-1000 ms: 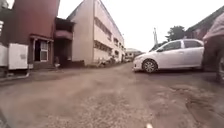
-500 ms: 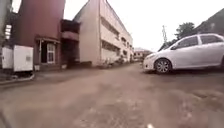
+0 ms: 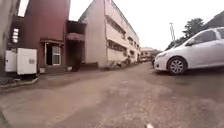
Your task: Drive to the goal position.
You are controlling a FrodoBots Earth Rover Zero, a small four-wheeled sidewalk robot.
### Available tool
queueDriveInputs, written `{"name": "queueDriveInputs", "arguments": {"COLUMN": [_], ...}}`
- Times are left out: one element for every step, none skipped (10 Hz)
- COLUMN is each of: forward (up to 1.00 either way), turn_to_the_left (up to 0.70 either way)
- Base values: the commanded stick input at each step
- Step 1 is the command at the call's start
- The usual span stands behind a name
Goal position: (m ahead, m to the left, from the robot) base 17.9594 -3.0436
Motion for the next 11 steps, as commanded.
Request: {"name": "queueDriveInputs", "arguments": {"forward": [1.00, 1.00, 1.00, 1.00, 1.00, 1.00, 1.00, 1.00, 1.00, 1.00, 1.00], "turn_to_the_left": [0.12, 0.12, 0.04, -0.21, -0.28, -0.28, -0.28, -0.28, -0.28, -0.28, -0.28]}}
